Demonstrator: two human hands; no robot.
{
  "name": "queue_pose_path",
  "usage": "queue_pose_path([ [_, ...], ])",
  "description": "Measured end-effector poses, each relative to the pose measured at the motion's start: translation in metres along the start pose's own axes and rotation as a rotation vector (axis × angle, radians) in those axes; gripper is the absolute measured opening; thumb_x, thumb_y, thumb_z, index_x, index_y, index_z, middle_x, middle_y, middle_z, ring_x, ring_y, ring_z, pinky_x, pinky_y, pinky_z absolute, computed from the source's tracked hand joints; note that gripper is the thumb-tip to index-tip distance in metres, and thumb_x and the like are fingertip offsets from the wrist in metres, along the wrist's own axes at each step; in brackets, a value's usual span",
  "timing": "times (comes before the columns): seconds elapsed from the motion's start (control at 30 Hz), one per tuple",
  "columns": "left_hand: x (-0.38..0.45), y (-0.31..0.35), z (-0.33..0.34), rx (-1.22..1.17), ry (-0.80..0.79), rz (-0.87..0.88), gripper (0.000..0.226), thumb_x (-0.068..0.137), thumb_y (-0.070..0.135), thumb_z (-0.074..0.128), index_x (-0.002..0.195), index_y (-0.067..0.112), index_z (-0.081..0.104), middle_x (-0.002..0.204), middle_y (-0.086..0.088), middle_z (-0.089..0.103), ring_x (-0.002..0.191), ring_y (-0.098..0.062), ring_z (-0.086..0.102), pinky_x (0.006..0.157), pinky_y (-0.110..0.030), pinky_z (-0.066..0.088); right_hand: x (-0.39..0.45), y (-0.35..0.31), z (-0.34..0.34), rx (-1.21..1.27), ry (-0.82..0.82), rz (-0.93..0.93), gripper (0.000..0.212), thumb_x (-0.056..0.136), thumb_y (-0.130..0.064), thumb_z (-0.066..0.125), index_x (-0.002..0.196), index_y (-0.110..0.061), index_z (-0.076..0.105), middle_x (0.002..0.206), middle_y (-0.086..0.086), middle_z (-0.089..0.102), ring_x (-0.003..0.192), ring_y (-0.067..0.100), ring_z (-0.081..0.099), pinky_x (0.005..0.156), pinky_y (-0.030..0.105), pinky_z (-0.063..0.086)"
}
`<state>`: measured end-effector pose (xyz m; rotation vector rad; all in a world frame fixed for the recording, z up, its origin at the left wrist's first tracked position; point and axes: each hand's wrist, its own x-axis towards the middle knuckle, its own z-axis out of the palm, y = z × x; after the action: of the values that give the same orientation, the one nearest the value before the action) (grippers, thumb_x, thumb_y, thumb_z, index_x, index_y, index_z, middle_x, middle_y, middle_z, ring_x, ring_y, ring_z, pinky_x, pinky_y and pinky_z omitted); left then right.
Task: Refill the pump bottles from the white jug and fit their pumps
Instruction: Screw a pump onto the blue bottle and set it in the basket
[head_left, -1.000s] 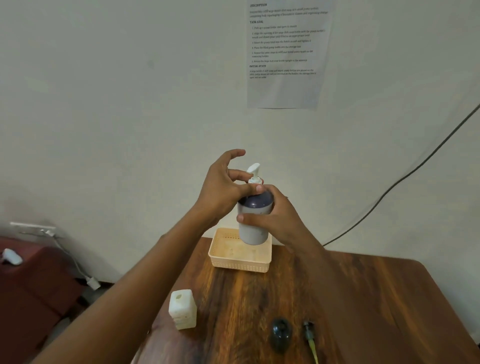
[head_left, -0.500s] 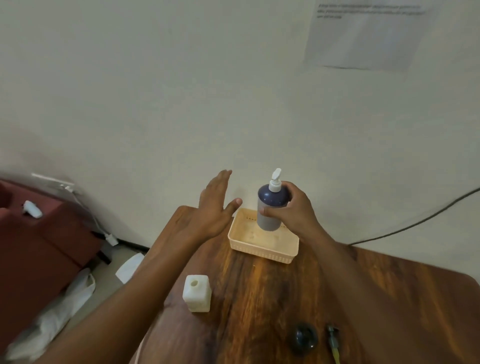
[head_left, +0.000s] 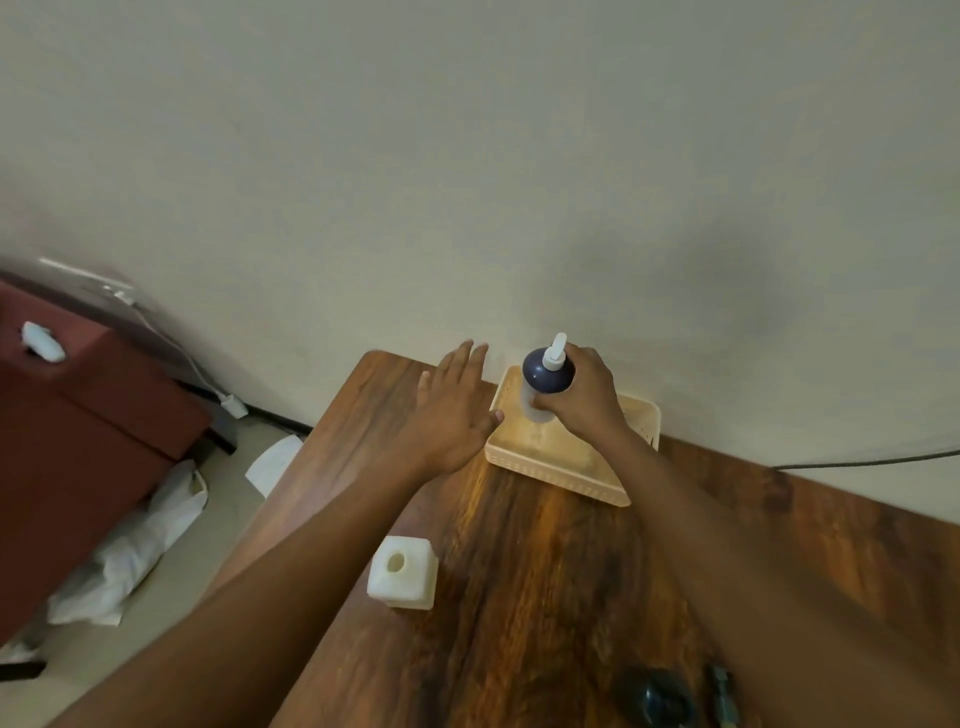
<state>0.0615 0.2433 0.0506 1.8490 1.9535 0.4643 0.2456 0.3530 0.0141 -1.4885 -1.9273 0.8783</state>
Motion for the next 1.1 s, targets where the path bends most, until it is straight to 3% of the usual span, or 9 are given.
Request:
queue_pose_path([
  [0.27, 0.007, -0.046, 0.041, -0.042, -0.003, -0.046, 0.083, 0.104, 0.052, 0.051, 0.167, 0.023, 0.005, 0.177, 0.0, 0.002, 0.164, -0.022, 0.0, 0.13, -0.059, 0.005, 0.019, 0.042, 0.056, -0.053, -0.002, 0.029, 0.074, 0.062, -0.012, 0.093, 0.128, -0.017, 0.061, 0.12, 0.004, 0.06, 0.105, 0.02, 0.059, 0.086, 0.026, 0.042],
  [0.47, 0.011, -0.059, 0.051, -0.04, -0.002, -0.046, 0.085, 0.104, 0.049, 0.052, 0.168, 0.019, 0.006, 0.177, -0.001, 0.001, 0.164, -0.022, -0.001, 0.13, -0.06, 0.005, 0.029, 0.057, 0.079, -0.071, 0.012, 0.026, 0.078, 0.066, -0.008, 0.092, 0.136, -0.012, 0.058, 0.13, 0.007, 0.058, 0.118, 0.024, 0.057, 0.097, 0.03, 0.046],
  [0.6, 0.015, -0.062, 0.054, -0.028, 0.006, -0.041, 0.083, 0.104, 0.048, 0.053, 0.168, 0.019, 0.007, 0.177, -0.002, 0.002, 0.164, -0.023, 0.0, 0.13, -0.06, 0.006, 0.035, 0.059, 0.089, -0.062, 0.035, 0.007, 0.079, 0.067, -0.008, 0.091, 0.138, -0.013, 0.057, 0.133, 0.006, 0.053, 0.119, 0.024, 0.055, 0.099, 0.024, 0.042],
  [0.73, 0.016, -0.064, 0.055, -0.056, 0.01, -0.053, 0.083, 0.104, 0.047, 0.055, 0.167, 0.021, 0.008, 0.177, -0.001, 0.004, 0.164, -0.022, 0.002, 0.13, -0.06, 0.006, 0.032, 0.062, 0.093, -0.08, 0.07, -0.001, 0.079, 0.069, -0.012, 0.092, 0.139, -0.015, 0.055, 0.134, 0.005, 0.052, 0.12, 0.023, 0.054, 0.097, 0.023, 0.04],
  [0.93, 0.0, -0.066, 0.053, -0.133, 0.033, -0.092, 0.089, 0.099, 0.053, 0.059, 0.167, 0.022, 0.011, 0.176, 0.0, 0.01, 0.163, -0.022, 0.009, 0.128, -0.063, 0.011, 0.027, 0.056, 0.084, -0.081, 0.006, 0.028, 0.091, 0.069, -0.02, 0.093, 0.145, -0.017, 0.044, 0.144, 0.006, 0.047, 0.13, 0.025, 0.048, 0.107, 0.035, 0.046],
  [1.1, -0.035, -0.065, 0.042, -0.214, 0.022, -0.118, 0.1, 0.089, 0.072, 0.054, 0.167, 0.025, 0.012, 0.175, 0.001, 0.013, 0.162, -0.021, 0.013, 0.127, -0.064, 0.015, 0.007, 0.047, 0.072, -0.084, -0.045, 0.071, 0.104, 0.067, -0.038, 0.093, 0.15, -0.018, 0.034, 0.146, 0.004, 0.043, 0.134, 0.024, 0.044, 0.106, 0.036, 0.043],
])
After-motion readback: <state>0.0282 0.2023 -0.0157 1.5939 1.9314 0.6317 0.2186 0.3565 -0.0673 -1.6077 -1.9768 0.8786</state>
